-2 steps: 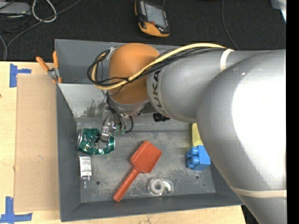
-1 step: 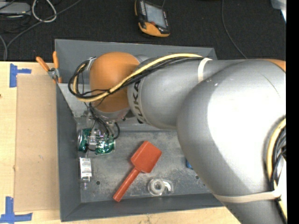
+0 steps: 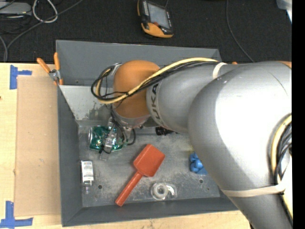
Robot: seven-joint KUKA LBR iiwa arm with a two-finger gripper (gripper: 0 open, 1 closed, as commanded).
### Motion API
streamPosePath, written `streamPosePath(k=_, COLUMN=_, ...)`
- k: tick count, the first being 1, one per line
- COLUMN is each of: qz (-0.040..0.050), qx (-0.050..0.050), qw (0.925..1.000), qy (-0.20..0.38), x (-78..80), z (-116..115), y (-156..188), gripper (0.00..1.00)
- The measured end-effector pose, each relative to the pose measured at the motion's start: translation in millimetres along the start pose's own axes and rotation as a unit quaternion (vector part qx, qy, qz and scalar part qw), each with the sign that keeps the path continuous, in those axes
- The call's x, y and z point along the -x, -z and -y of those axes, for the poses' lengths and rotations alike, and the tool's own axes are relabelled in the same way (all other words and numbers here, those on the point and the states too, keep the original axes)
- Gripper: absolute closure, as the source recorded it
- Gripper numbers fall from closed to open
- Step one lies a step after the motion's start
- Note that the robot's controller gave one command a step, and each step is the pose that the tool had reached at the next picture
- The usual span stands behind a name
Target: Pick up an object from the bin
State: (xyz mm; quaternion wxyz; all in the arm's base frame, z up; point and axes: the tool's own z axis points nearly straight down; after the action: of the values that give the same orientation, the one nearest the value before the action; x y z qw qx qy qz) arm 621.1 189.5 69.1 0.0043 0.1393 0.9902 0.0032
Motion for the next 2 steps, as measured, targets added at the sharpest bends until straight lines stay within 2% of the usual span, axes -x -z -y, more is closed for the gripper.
streamPosePath(k=1, qz=-0.0042, qx=0.000, qw=0.9993, qy=0.038, x=-4.8, z=-10.8, y=0.5, gripper=1.00)
streamPosePath(k=2, qz=-0.0043, qx=0.000, qw=0.9993, qy=0.037, x=-4.7, z=-10.7, y=0.5, gripper=1.00)
